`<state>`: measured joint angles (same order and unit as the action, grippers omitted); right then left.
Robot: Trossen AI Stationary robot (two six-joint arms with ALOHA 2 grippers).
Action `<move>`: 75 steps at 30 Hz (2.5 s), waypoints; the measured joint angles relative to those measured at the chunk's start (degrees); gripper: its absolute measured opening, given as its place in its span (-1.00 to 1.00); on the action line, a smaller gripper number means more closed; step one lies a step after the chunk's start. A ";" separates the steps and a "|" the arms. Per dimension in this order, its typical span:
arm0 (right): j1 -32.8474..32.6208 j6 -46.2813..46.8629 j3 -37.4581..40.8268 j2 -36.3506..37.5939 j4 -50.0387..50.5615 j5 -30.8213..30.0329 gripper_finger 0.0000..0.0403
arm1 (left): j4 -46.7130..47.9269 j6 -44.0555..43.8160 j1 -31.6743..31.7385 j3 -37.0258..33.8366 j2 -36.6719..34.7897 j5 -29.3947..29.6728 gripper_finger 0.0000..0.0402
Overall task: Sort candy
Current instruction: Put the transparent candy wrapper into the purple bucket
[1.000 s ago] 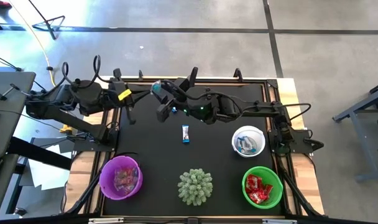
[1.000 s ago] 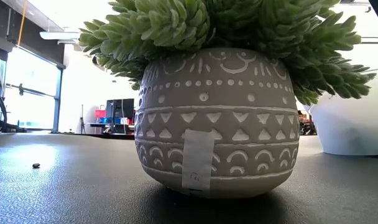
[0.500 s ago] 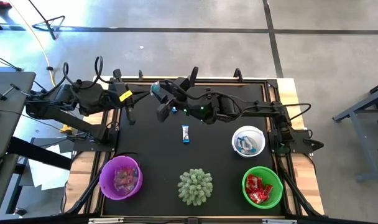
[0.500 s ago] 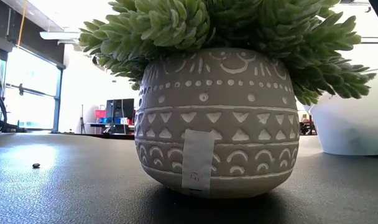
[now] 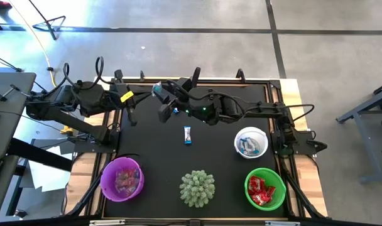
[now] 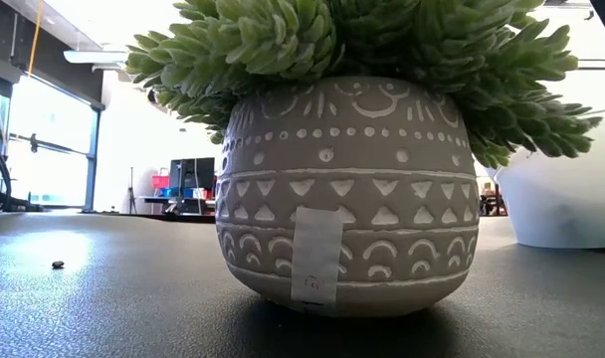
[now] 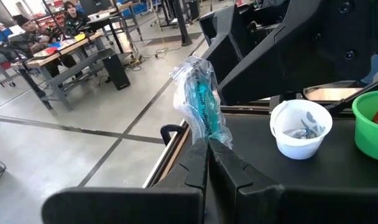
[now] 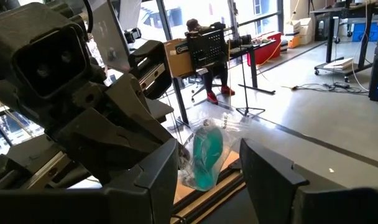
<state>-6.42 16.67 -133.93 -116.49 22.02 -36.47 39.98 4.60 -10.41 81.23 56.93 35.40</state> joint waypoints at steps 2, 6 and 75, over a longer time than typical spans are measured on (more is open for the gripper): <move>0.00 0.38 0.00 0.00 0.00 0.01 -0.17 | 0.00 0.02 0.00 -0.01 0.00 -0.04 -1.00; 0.02 1.48 -0.02 0.02 -0.01 0.72 -0.17 | -0.06 -0.01 0.00 -0.02 0.00 -0.91 -1.00; -0.76 4.32 -0.04 0.11 -1.98 5.09 -1.00 | -4.89 1.51 0.00 -0.07 2.09 -3.31 -0.27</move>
<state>-7.18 20.98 -133.97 -116.38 20.04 -31.38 35.09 6.11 -10.41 81.17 59.02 32.09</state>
